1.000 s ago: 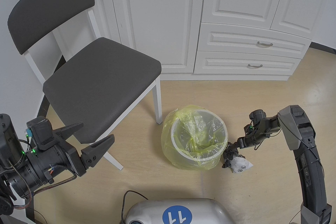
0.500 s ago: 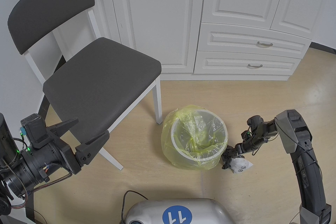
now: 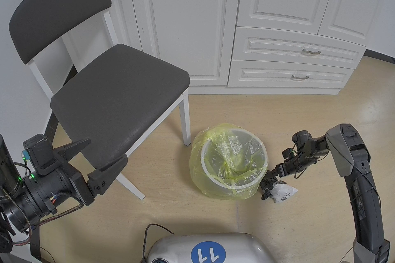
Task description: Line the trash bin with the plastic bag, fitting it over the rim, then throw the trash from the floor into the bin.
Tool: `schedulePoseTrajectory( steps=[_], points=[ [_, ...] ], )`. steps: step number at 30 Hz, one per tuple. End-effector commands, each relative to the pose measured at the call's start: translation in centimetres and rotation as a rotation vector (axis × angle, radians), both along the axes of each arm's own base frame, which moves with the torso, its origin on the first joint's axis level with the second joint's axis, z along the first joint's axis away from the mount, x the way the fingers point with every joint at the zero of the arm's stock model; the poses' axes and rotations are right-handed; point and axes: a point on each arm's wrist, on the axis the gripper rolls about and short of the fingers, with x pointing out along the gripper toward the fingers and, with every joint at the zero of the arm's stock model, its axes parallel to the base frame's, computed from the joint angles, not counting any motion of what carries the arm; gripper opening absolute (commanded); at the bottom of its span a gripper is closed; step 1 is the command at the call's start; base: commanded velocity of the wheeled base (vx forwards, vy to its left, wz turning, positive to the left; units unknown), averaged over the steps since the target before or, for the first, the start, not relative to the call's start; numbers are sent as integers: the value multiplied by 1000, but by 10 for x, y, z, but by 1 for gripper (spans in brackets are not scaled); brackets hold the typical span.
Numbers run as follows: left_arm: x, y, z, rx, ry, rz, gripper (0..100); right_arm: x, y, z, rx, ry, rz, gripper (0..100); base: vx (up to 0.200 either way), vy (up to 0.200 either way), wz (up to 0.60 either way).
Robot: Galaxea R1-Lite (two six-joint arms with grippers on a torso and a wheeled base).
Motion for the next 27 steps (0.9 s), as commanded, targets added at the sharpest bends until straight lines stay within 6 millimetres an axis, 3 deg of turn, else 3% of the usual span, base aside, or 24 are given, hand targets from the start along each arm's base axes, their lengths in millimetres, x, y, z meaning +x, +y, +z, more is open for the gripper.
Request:
schedulePoseTrajectory(
  steps=[1,3,4,6,21,22,27],
  points=[
    [1,-1,-2,7,10,-1,100,2,2,11,-5,-24,13,100,0,0,0],
    [2,-1,-2,8,11,-1,100,4,4,7,-17,-31,18,100,0,0,0],
    [2,-1,-2,8,11,-1,100,2,9,-11,-73,-10,20,100,0,0,0],
    [2,-1,-3,9,12,-1,100,1,13,-25,-167,-10,15,100,0,0,0],
    [2,-1,-2,7,13,1,100,2,23,-24,-188,-41,70,100,0,0,0],
    [2,-1,-2,7,13,-1,100,2,23,-24,-188,-41,70,0,0,0,0],
    [2,-1,-2,7,13,2,100,1,23,-24,-188,-40,71,0,0,0,0]
  ],
)
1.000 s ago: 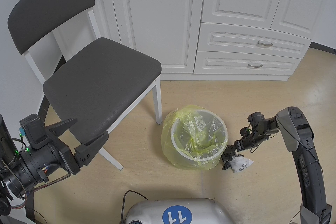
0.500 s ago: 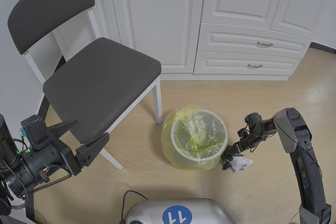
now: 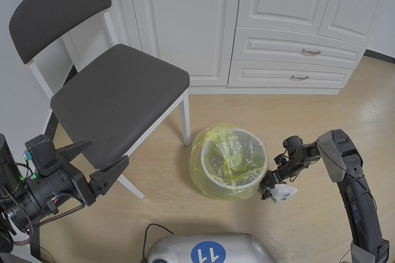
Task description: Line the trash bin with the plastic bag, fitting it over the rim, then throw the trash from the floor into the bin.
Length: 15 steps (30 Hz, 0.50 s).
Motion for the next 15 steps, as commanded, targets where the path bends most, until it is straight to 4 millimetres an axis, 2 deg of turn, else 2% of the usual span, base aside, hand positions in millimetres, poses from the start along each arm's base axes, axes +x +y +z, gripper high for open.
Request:
schedulePoseTrajectory(
  steps=[1,9,15],
  points=[
    [1,0,-1,1,3,2,100,0,0,-2,1,4,1,0,0,0,0],
    [1,-1,-2,4,11,0,100,0,0,-1,1,1,-1,0,0,0,0],
    [1,-1,-4,10,20,0,100,1,-9,7,5,3,-26,0,0,0,0]
  ],
)
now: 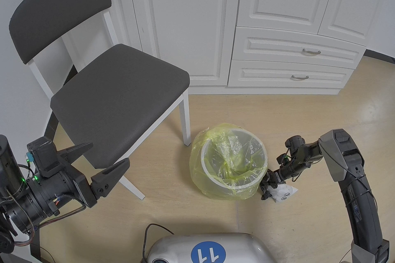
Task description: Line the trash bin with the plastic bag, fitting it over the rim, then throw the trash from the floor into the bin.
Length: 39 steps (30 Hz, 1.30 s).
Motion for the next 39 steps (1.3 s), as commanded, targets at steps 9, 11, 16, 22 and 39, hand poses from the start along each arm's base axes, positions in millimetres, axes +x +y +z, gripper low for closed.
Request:
schedulePoseTrajectory(
  steps=[9,11,16,22,39],
  points=[
    [-1,1,0,2,-5,-3,100,-7,-29,45,132,-2,-183,0,0,0,0],
    [-1,1,0,8,-5,-3,100,-10,-31,52,178,-23,-251,0,0,0,0],
    [1,0,-10,49,24,-2,100,-18,-36,53,281,-107,-408,0,0,0,0],
    [2,-1,-9,48,23,-2,100,-22,-38,50,417,-305,-548,0,0,0,0],
    [-1,1,-8,43,12,-2,100,-35,-38,40,518,-795,-738,0,0,0,0]
  ],
)
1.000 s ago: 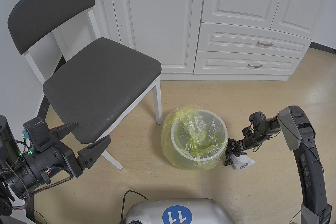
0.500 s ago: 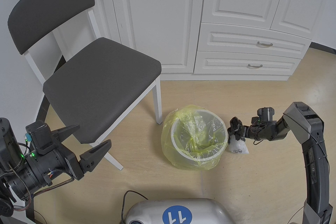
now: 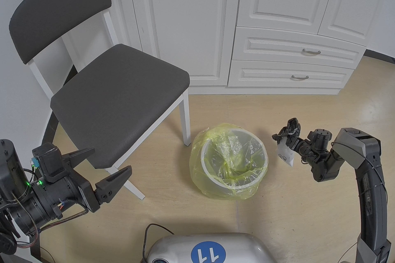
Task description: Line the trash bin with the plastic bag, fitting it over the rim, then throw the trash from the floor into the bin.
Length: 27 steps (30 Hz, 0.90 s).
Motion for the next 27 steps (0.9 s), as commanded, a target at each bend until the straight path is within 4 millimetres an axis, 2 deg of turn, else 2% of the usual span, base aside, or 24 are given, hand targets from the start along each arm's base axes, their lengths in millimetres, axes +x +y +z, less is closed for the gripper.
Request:
schedulePoseTrajectory(
  steps=[1,7,15,18,23,27],
  points=[
    [-2,1,1,-4,-7,0,100,-13,2,-22,18,-54,-80,0,0,0,0],
    [2,-1,-6,13,26,-1,100,-16,1,-23,25,-112,-168,0,0,0,0],
    [3,-2,-6,6,12,-2,100,-16,4,-23,8,-142,-185,0,0,0,0],
    [4,-3,-7,12,16,-4,100,-18,13,-21,-17,-172,-175,0,0,0,0],
    [5,-3,-9,44,8,-6,100,-29,22,-6,-31,-162,-136,0,0,0,0],
    [4,-2,-7,77,-22,-11,100,-45,30,21,-28,-152,-79,0,0,0,0]
  ],
)
